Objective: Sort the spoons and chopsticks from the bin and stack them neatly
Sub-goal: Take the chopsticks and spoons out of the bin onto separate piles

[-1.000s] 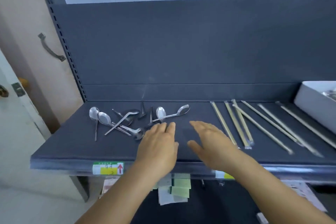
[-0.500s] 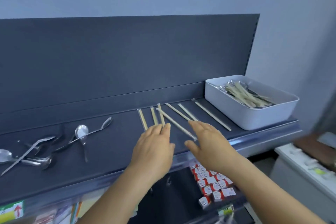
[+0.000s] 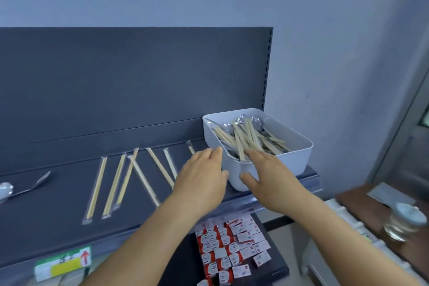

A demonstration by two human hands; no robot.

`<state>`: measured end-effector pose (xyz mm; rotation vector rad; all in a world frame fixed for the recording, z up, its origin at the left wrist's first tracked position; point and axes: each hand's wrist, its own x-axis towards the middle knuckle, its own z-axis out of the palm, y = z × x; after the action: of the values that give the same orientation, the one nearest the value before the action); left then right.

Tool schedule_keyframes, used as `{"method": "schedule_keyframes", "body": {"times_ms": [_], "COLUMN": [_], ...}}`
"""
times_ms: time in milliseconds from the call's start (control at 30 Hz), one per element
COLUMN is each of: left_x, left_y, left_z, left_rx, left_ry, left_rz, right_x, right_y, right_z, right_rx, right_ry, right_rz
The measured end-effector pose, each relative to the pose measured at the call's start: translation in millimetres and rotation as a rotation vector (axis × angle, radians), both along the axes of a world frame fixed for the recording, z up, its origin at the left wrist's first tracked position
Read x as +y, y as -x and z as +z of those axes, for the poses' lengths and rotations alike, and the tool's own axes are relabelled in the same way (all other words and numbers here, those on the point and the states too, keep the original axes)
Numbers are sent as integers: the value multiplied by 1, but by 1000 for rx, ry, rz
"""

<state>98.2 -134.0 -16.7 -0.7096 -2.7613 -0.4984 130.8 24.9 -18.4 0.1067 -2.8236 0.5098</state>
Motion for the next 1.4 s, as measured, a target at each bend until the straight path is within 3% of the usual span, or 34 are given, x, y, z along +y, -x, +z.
{"method": "schedule_keyframes", "body": {"times_ms": [400, 967, 1400], "left_x": [92, 123, 138], "left_y": [89, 197, 196], "left_z": [16, -19, -8], "left_rx": [-101, -284, -408], "left_ry": [129, 375, 5], "left_rz": [59, 220, 297], "right_x": [86, 101, 129], "right_y": [71, 206, 228], "right_z": [15, -6, -2], "right_rx": [-56, -400, -479], "right_ry": [109, -3, 204], "right_rz": [-81, -11, 73]}}
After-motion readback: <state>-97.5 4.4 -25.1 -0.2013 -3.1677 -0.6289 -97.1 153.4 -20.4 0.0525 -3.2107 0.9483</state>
